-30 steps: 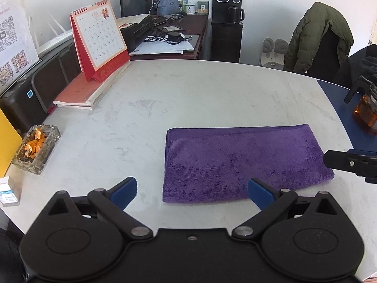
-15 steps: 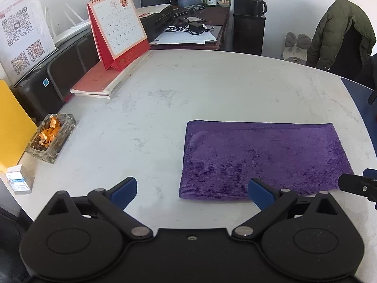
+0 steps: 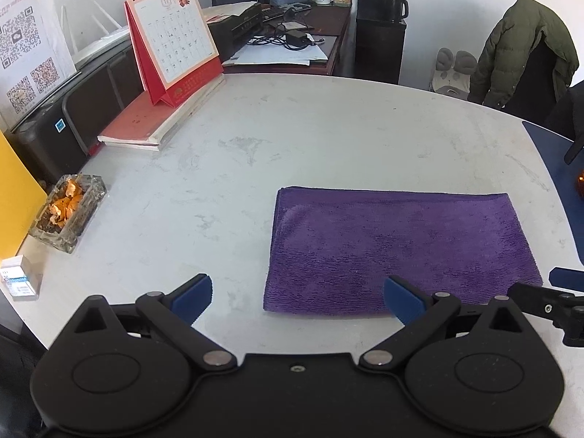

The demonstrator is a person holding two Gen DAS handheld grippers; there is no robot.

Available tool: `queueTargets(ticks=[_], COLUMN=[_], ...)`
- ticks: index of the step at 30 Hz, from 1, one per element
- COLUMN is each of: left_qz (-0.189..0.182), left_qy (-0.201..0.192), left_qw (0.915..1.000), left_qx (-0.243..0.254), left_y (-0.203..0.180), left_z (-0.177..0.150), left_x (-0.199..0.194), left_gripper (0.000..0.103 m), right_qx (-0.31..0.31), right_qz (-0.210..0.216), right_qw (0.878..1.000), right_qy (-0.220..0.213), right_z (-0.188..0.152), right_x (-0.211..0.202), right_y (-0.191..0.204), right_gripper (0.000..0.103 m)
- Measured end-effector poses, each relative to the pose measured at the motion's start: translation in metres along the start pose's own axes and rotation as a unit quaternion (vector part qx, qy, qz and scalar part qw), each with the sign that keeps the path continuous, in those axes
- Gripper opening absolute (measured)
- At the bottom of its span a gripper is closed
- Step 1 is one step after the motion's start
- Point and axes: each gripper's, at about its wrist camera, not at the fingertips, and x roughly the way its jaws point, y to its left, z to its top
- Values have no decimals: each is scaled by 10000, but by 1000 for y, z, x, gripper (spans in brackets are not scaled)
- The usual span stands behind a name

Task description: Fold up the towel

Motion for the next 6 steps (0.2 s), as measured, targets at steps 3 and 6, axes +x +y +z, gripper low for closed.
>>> queueTargets(ticks=[3,6], left_qz=[-34,-28], left_qy=[-4,41], left_qw=[10000,10000], left_qx=[11,8], left_y=[-1,-1], left_z=[-2,-3], left_x=[-1,0], left_gripper=[101,101], right_qx=[-20,-40], right_qz=[-4,-8], right_qw=[10000,10000], right_qy=[24,48], right_z=[0,0], right_x=[0,1], right_y=[0,-1], right_gripper=[103,103])
